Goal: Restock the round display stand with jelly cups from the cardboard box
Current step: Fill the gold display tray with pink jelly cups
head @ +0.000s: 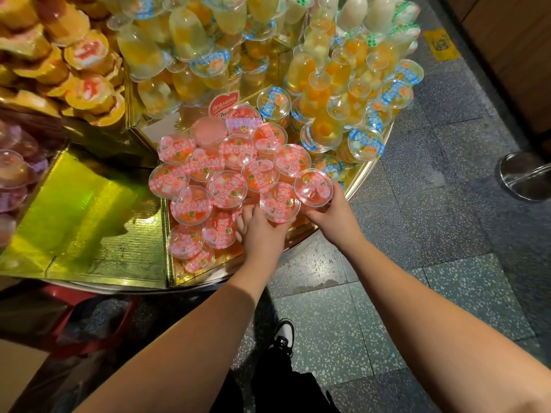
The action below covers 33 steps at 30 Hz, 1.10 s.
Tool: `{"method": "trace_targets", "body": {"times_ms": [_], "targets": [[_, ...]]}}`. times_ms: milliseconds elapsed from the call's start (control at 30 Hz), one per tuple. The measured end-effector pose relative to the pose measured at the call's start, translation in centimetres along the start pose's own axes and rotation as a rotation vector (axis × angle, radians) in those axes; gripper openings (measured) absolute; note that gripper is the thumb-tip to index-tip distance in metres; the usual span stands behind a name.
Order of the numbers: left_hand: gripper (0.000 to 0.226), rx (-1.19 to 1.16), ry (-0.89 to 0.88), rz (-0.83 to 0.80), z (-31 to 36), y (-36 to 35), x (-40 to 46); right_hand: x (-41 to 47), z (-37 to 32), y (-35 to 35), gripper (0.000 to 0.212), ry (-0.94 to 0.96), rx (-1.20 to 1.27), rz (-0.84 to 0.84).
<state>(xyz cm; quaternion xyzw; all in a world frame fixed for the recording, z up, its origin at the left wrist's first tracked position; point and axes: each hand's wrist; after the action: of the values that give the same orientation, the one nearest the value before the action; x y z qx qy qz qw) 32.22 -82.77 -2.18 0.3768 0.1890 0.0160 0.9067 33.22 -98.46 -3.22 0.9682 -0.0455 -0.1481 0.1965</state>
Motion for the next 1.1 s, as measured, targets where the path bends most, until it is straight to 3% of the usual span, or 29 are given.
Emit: {"method": "trace_targets", "body": {"times_ms": [333, 600, 733, 933, 1100], "targets": [[0.066, 0.08, 0.004, -0.04, -0.3, 0.9, 0.0, -0.4, 0.3, 0.6, 0.087, -0.037, -0.072, -0.01], [0.062, 0.071, 0.023, -0.16, -1.7, 3.1, -2.6, -4.2, -0.3, 1.7, 0.06, -0.279, -0.268, -0.039], [0.051, -0.022, 0.002, -0.23, -4.2, 5.6, -5.2, -7.7, -2.1, 1.3, 0.047, -0.375, -0.54, -0.264], [0.03, -0.178, 0.059, -0.174, -9.5, 14.0, -7.5, -10.7, -10.0, -4.3, 0.046, -0.189, -0.683, -0.539], [0.04, -0.252, 0.157, 0.035, -16.7, 24.3, -8.7, -12.5, -18.9, -14.4, 0.036, 0.097, -0.661, -0.634]]}}
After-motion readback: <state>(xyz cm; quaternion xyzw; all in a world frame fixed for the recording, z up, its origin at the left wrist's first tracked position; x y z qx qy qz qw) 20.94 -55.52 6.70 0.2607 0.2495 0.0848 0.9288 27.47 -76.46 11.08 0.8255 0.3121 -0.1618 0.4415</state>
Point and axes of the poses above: each hand's wrist, its own x-axis towards the middle knuckle, its own y-axis out of the back of the hand, z = x × y, and after that the axes turned 3 degrees about -z, right-handed
